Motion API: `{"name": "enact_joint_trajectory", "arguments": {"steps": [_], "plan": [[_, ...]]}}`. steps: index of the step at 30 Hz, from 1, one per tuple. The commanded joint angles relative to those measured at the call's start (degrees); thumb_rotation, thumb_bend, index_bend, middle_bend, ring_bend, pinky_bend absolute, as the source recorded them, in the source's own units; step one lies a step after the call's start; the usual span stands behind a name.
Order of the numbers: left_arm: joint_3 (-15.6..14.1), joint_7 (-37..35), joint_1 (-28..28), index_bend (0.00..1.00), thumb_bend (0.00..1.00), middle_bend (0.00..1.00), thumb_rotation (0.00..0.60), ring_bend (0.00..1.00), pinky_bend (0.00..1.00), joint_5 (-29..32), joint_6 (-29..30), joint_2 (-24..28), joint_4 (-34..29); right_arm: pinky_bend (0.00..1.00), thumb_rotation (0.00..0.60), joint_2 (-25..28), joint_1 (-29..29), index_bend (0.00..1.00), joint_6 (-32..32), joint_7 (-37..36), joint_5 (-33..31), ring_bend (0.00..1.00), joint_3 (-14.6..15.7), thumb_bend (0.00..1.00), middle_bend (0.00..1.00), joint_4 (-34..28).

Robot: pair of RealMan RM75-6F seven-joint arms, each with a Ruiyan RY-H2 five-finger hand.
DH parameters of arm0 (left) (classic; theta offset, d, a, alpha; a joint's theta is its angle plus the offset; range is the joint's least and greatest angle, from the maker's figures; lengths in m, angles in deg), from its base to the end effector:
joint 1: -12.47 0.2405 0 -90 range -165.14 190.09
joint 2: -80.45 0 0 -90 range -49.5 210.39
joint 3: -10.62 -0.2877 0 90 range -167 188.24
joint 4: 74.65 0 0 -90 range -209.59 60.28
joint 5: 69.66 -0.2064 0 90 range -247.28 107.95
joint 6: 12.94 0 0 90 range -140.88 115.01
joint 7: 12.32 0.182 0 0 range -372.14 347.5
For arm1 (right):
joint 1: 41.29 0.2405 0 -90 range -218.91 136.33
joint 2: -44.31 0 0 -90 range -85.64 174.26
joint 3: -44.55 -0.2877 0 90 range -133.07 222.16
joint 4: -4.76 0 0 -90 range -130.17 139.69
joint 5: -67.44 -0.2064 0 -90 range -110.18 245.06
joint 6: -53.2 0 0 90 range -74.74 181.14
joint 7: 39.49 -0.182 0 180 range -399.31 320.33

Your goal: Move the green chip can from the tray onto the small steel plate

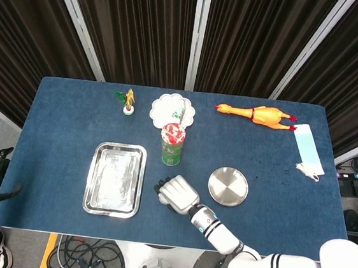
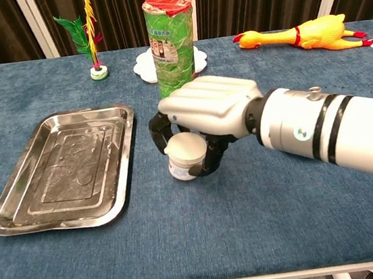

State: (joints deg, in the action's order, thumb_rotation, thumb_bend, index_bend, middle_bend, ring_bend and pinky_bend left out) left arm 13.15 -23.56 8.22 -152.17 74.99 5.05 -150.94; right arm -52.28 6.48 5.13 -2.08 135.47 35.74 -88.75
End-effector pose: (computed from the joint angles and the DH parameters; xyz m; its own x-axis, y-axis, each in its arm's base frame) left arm -0.3831 0.2180 0.1447 0.2871 -0.0558 0.9563 0.9567 0.0658 -0.2834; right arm -0.0594 -0.3253 -0.1014 0.6209 -0.2344 0.7481 -0.6287 -0.7189 0.2966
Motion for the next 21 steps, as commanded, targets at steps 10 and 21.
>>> {"name": "enact_joint_trajectory", "arguments": {"steps": [10, 21], "plan": [[0.7, -0.5, 0.5, 0.12, 0.17, 0.14, 0.600, 0.08, 0.30, -0.1, 0.0, 0.4, -0.4, 0.20, 0.600, 4.2, 3.8, 0.03, -0.5, 5.2, -4.6, 0.00, -0.4, 0.15, 0.08, -6.7], [0.8, -0.1, 0.6, 0.12, 0.17, 0.14, 0.600, 0.08, 0.30, -1.2, 0.1, 1.1, -2.1, 0.13, 0.600, 14.7, 0.8, 0.02, -13.0, -2.0, 9.4, 0.00, -6.0, 0.14, 0.05, -16.2]]}}
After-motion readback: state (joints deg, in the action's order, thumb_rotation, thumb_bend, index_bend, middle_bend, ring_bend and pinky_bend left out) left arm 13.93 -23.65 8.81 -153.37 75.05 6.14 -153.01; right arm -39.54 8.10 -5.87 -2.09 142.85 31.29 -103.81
